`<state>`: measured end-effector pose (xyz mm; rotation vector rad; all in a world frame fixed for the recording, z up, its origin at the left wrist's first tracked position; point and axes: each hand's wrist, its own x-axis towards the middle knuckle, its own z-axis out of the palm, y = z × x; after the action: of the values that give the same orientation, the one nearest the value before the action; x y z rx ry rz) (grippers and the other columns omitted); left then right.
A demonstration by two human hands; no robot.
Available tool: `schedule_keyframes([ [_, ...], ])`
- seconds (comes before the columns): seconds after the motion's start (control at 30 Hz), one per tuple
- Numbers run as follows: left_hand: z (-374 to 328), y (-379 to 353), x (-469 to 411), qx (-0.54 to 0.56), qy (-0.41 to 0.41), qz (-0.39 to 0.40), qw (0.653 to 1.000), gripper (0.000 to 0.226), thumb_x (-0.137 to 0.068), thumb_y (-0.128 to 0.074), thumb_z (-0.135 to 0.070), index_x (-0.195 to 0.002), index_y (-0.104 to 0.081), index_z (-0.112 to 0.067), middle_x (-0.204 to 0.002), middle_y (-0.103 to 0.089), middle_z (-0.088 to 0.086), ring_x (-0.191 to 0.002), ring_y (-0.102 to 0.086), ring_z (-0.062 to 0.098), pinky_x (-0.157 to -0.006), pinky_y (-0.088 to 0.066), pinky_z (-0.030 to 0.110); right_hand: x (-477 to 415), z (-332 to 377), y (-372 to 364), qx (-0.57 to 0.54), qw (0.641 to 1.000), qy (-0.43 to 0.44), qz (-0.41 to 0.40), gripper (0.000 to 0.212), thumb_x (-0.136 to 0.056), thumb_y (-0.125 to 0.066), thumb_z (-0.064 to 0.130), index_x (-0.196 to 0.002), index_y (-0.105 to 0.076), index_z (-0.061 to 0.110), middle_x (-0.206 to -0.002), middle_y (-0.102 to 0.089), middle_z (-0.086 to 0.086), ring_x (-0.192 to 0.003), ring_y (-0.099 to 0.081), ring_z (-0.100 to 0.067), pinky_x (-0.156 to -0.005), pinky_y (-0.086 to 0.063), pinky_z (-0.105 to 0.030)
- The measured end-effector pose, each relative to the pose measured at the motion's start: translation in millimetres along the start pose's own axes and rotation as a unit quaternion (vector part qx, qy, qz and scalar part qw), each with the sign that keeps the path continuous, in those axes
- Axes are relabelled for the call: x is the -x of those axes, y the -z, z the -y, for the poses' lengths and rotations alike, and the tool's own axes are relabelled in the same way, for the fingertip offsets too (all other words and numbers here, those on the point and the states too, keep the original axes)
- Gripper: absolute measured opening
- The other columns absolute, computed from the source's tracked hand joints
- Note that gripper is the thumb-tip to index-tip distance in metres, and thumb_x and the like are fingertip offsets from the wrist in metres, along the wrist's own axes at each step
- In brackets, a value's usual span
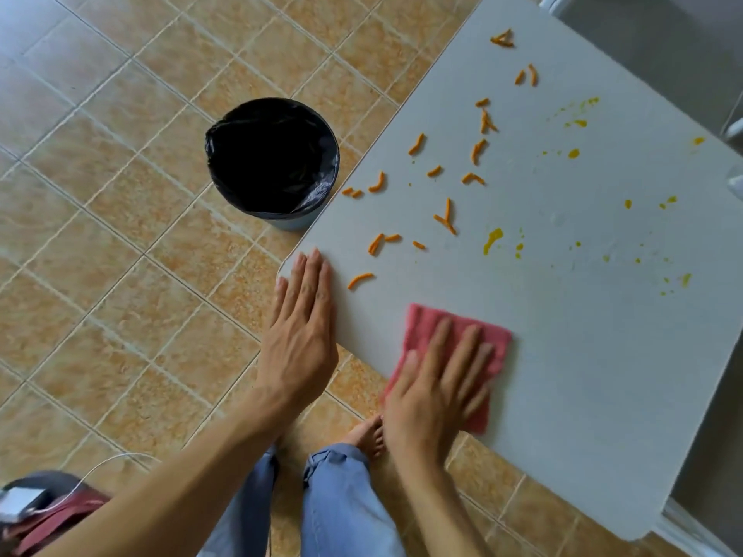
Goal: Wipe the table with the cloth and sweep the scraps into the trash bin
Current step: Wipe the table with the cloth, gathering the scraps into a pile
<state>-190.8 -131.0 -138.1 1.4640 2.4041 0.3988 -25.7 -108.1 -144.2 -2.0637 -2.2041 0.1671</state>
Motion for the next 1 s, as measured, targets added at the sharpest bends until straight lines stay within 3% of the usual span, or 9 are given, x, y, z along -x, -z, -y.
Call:
schedule_keyframes([
  [0.17, 1, 0, -2, 0.009, -0.015, 0.006, 1.000, 0.058, -0.100, -0.027, -0.022, -0.154, -0.015, -0.002, -0.163, -0.007, 0.012, -0.152, -0.002, 0.026, -0.124, -0.006, 0.043, -43, 47, -14, -0.022, 0.972, 0.229, 0.043, 0.056, -0.105, -0.036, 0.043, -0.159, -0.032, 0.028, -0.168, -0.024, -0.010, -0.157, -0.014, -0.034, -0.125, -0.014, -0.057],
  [0.27, 3, 0, -1, -0.002, -0.021, -0.003, 1.000, 0.063, -0.096, -0.042, -0.011, -0.153, -0.017, -0.002, -0.163, -0.010, 0.013, -0.152, -0.003, 0.025, -0.124, -0.005, 0.042, -90, 68, -21, -0.028, 0.977, 0.211, 0.020, 0.057, -0.104, -0.030, 0.044, -0.157, -0.035, 0.023, -0.166, -0.027, -0.011, -0.155, -0.019, -0.035, -0.124, -0.017, -0.058],
  [0.37, 3, 0, -1, -0.004, -0.017, -0.005, 1.000, 0.060, -0.100, -0.040, -0.015, -0.154, -0.017, -0.003, -0.163, -0.011, 0.012, -0.152, -0.004, 0.024, -0.123, -0.007, 0.042, -119, 81, -23, -0.028, 0.989, 0.142, 0.004, 0.059, -0.103, -0.029, 0.043, -0.155, -0.041, 0.017, -0.164, -0.032, -0.014, -0.153, -0.025, -0.037, -0.122, -0.022, -0.060],
  [0.5, 3, 0, 0, -0.009, -0.015, 0.000, 1.000, 0.063, -0.096, -0.042, -0.014, -0.153, -0.019, -0.003, -0.163, -0.013, 0.013, -0.152, -0.006, 0.025, -0.123, -0.006, 0.041, -95, 82, -22, -0.029, 0.994, 0.109, -0.005, 0.056, -0.104, -0.032, 0.039, -0.155, -0.041, 0.016, -0.164, -0.032, -0.014, -0.153, -0.025, -0.037, -0.121, -0.023, -0.059],
  [0.7, 3, 8, -2, -0.015, -0.026, 0.013, 0.999, 0.059, -0.099, -0.027, -0.021, -0.154, -0.014, -0.005, -0.163, -0.008, 0.011, -0.152, -0.002, 0.023, -0.123, -0.004, 0.039, -38, 7, 0, 0.016, 0.956, 0.285, 0.072, 0.057, -0.106, -0.027, 0.045, -0.161, -0.024, 0.027, -0.169, -0.020, -0.006, -0.157, -0.014, -0.029, -0.122, -0.022, -0.059],
  [0.77, 4, 9, -3, -0.020, -0.027, 0.014, 0.999, 0.056, -0.103, -0.022, -0.025, -0.155, -0.012, -0.006, -0.164, -0.006, 0.010, -0.152, -0.001, 0.024, -0.123, -0.001, 0.037, -59, -5, -1, 0.037, 0.975, 0.214, 0.043, 0.056, -0.105, -0.031, 0.044, -0.159, -0.031, 0.028, -0.167, -0.026, -0.006, -0.156, -0.020, -0.030, -0.120, -0.024, -0.059],
  [0.87, 2, 8, -1, -0.026, -0.023, 0.011, 0.999, 0.055, -0.103, -0.020, -0.025, -0.155, -0.012, -0.006, -0.163, -0.006, 0.010, -0.152, -0.001, 0.024, -0.123, -0.001, 0.038, -81, 29, -11, 0.006, 1.000, 0.007, -0.003, 0.055, -0.103, -0.041, 0.040, -0.154, -0.042, 0.023, -0.163, -0.035, -0.013, -0.151, -0.030, -0.038, -0.118, -0.026, -0.063],
  [0.9, 1, 7, 0, -0.026, -0.019, 0.010, 0.999, 0.056, -0.102, -0.020, -0.024, -0.155, -0.012, -0.005, -0.163, -0.007, 0.011, -0.152, 0.000, 0.024, -0.123, -0.002, 0.039, -80, 45, -12, -0.001, 1.000, 0.009, 0.004, 0.055, -0.103, -0.042, 0.041, -0.154, -0.042, 0.021, -0.162, -0.035, -0.017, -0.151, -0.029, -0.041, -0.117, -0.025, -0.065],
  [1.0, -1, 5, 2, -0.014, -0.011, 0.018, 1.000, 0.060, -0.097, -0.017, -0.019, -0.155, -0.009, -0.007, -0.164, -0.003, 0.010, -0.152, 0.005, 0.021, -0.123, -0.001, 0.039, -57, 50, -13, 0.020, 0.962, 0.262, 0.073, 0.060, -0.105, -0.033, 0.046, -0.161, -0.024, 0.027, -0.169, -0.017, -0.015, -0.156, -0.011, -0.039, -0.122, -0.011, -0.064],
])
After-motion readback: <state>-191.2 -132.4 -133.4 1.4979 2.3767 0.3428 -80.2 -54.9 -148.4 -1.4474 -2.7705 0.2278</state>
